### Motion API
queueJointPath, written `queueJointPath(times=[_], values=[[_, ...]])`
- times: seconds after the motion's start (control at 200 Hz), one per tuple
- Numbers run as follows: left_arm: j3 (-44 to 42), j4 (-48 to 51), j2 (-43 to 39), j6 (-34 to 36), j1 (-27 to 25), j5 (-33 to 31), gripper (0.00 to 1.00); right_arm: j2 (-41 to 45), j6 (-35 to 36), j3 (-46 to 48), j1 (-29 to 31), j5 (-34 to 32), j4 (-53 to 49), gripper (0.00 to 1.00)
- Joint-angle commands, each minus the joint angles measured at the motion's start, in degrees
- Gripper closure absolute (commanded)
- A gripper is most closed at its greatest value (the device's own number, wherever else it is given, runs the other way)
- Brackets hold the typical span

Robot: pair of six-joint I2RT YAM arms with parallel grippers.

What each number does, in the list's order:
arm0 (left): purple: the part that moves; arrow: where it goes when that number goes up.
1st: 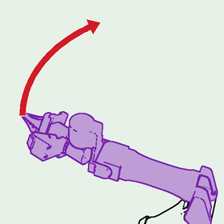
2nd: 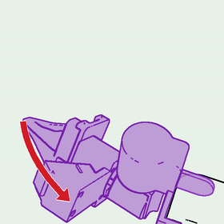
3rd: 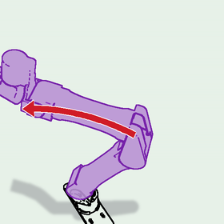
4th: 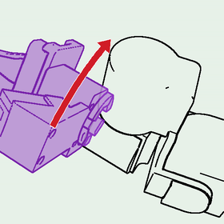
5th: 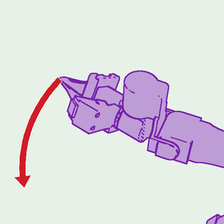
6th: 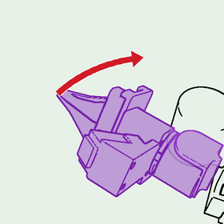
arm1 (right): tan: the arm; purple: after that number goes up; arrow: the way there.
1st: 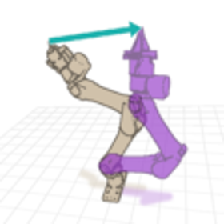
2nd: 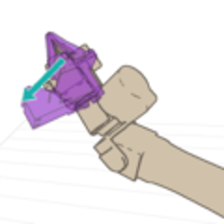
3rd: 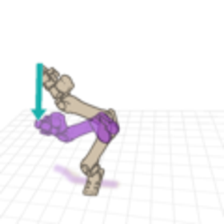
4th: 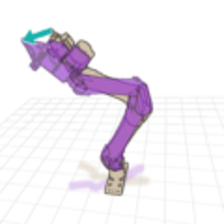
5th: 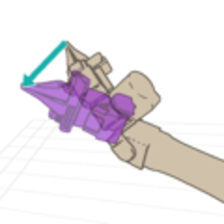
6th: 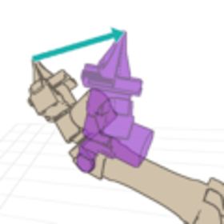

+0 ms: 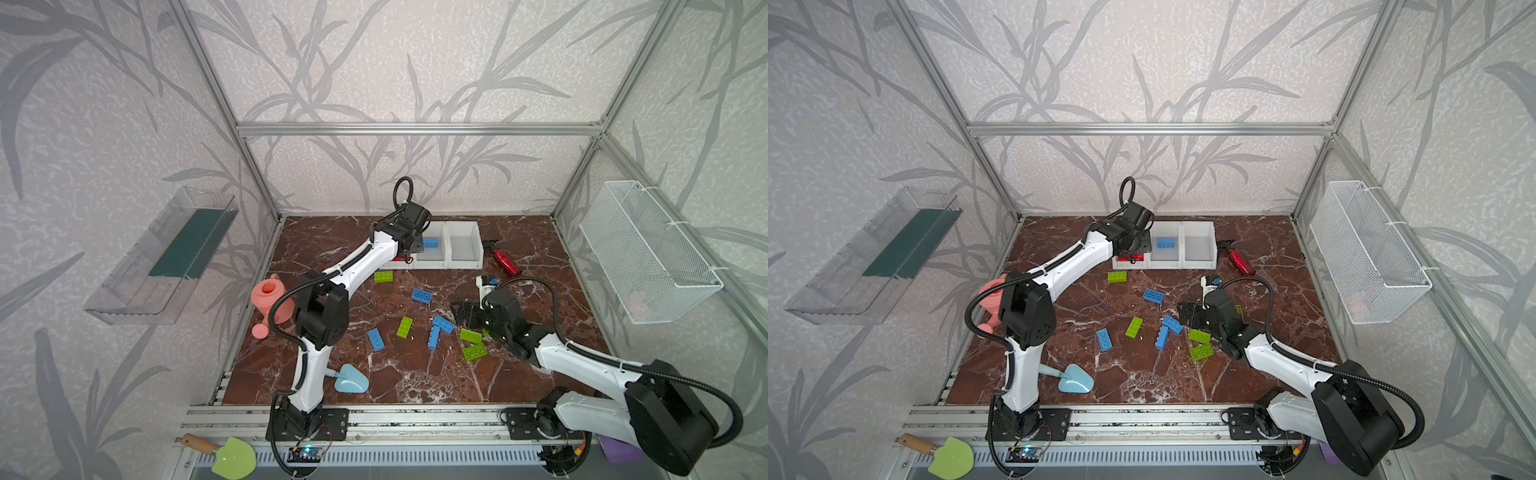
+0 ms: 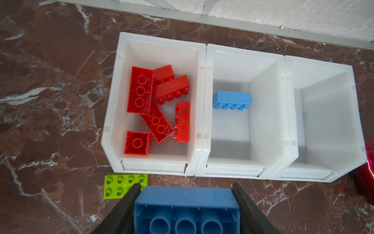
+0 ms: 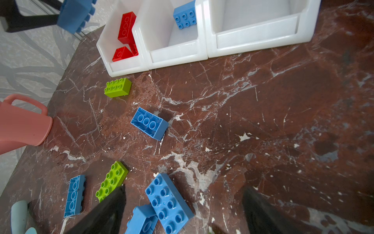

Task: Sort the legos into containers by color
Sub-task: 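Carry the blue brick with the left gripper and drop it into the middle compartment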

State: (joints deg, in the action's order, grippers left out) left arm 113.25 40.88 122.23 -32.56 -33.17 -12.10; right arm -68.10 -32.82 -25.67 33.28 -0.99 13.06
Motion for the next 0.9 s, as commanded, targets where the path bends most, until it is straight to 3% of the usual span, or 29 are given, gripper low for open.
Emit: queueJointPath(times=[0.0,0.31,0.635,0.695,0.785,0.895], values=[[8.23,3.77,4.46,4.22,-0.74,2.23,0.49,1.21,-0.23,0.68,0.21,-0.48,1.35,0.09],[29.6,7.65,19.52,7.48,-1.1,7.79,0.49,0.24,-0.67,0.71,0.2,0.12,2.01,0.09],[33.59,4.61,23.56,10.33,-1.07,7.87,0.48,-0.28,-0.67,0.8,0.2,0.29,2.39,0.09],[33.79,4.58,23.62,10.81,-1.08,7.98,0.43,-0.28,-0.59,0.8,0.16,0.37,2.41,0.09],[34.38,4.99,23.59,11.41,-1.09,8.07,0.26,-0.06,-0.49,0.8,0.15,0.29,2.41,0.09],[35.15,6.02,23.15,11.72,-1.09,8.19,0.17,0.2,0.49,0.38,0.18,0.55,1.81,0.09]])
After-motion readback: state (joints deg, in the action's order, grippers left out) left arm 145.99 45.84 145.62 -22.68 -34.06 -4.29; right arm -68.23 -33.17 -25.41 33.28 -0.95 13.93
